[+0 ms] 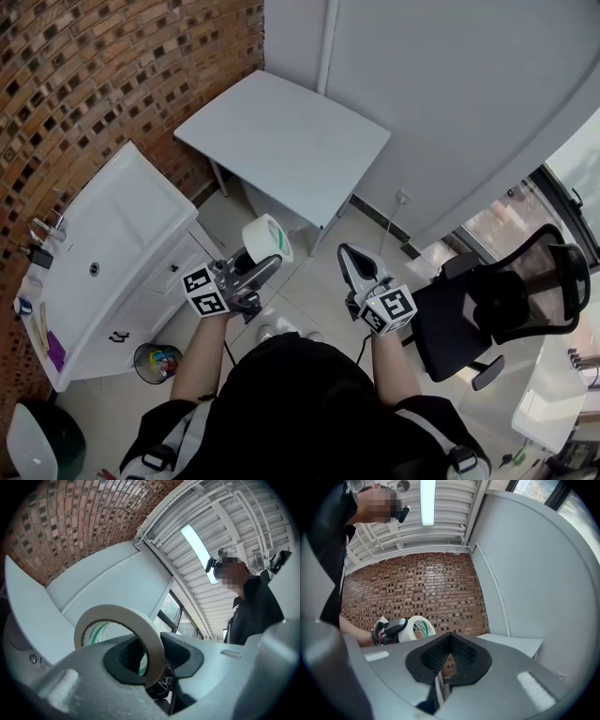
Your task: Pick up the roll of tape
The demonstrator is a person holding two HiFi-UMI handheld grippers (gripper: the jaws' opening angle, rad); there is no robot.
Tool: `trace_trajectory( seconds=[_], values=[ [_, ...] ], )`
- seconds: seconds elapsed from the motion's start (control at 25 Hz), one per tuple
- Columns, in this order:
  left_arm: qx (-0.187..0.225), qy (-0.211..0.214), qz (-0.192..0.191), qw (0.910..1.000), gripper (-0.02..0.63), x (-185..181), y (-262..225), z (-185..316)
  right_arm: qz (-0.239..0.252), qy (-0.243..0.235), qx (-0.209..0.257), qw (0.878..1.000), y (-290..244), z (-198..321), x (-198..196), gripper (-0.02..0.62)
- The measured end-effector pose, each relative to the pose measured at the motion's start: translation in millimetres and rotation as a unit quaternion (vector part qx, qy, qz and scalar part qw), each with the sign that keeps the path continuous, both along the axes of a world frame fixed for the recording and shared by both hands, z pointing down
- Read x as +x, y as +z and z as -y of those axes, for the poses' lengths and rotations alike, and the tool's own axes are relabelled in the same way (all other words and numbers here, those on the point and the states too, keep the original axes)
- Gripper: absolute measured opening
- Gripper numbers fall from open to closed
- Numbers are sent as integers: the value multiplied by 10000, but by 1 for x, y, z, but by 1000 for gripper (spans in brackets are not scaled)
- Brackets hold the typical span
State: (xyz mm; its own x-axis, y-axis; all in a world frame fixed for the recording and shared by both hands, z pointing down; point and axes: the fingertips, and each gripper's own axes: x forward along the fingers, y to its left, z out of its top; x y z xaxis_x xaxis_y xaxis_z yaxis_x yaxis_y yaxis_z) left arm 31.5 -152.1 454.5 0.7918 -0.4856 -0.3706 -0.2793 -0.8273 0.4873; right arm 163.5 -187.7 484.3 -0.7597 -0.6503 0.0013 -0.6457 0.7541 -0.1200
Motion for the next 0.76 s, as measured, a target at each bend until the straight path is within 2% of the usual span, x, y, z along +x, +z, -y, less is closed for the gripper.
trace_trajectory(
  seconds=[0.32, 0.52, 0.76],
  values=[
    [237, 9, 437, 9988, 109, 11, -3, -3, -42, -81, 7, 10000, -1, -1, 2, 5],
    [488, 117, 1006, 9937, 109, 28, 0, -9, -15, -46, -3, 10000, -1, 0, 6, 5],
    [432, 376, 983, 9935, 109, 40, 4, -12, -23, -34, -33, 10000, 1, 2, 10, 5]
  ],
)
